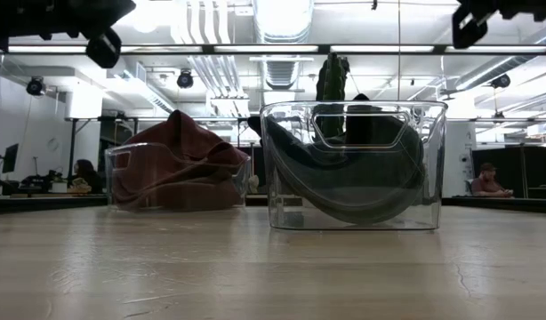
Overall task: Pick & Place hat
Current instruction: Return to Home Position
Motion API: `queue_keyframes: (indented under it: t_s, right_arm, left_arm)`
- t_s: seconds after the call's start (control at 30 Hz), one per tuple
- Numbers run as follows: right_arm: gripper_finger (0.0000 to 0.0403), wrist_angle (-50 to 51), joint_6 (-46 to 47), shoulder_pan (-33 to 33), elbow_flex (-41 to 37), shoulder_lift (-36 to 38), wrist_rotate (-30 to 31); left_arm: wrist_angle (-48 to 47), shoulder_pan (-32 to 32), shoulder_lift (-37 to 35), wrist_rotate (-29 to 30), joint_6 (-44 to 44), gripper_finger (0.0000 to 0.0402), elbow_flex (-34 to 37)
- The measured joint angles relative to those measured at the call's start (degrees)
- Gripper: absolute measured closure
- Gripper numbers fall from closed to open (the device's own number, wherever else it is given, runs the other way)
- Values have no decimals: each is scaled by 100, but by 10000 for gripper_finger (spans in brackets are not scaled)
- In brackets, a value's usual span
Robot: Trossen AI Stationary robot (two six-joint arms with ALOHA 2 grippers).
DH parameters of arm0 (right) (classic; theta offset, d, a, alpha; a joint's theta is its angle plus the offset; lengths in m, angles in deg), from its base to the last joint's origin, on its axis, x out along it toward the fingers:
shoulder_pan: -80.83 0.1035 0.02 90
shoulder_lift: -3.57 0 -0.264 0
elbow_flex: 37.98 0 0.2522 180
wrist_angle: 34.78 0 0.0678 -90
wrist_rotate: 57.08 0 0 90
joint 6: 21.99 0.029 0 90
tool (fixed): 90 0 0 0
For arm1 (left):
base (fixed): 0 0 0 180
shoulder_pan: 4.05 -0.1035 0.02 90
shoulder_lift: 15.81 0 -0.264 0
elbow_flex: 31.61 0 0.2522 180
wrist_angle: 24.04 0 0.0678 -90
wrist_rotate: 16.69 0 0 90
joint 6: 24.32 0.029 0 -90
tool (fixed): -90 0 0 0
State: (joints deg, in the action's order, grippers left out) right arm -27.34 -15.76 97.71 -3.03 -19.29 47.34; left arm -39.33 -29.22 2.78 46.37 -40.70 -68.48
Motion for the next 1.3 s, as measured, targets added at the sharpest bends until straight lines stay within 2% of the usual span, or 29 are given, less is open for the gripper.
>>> queue_keyframes:
  t_s: [0.3,0.6,0.87,1.0,1.3]
  right_arm:
    - [394,16,-112,-2,-886,1323,-7]
    - [394,43,-235,-2,-1470,2252,11]
    - [394,508,120,-2,-1572,2249,73]
    - [394,552,276,-2,-1573,2239,72]
    - [394,618,277,-2,-1584,2230,70]
  left_arm:
    - [95,0,-530,-199,-152,401,714]
    - [109,0,-1060,-270,-129,401,1265]
    - [160,0,-1409,-145,-291,401,1752]
    - [484,0,-1441,-80,-351,401,1996]
    - [585,0,-1397,-57,-1186,401,2253]
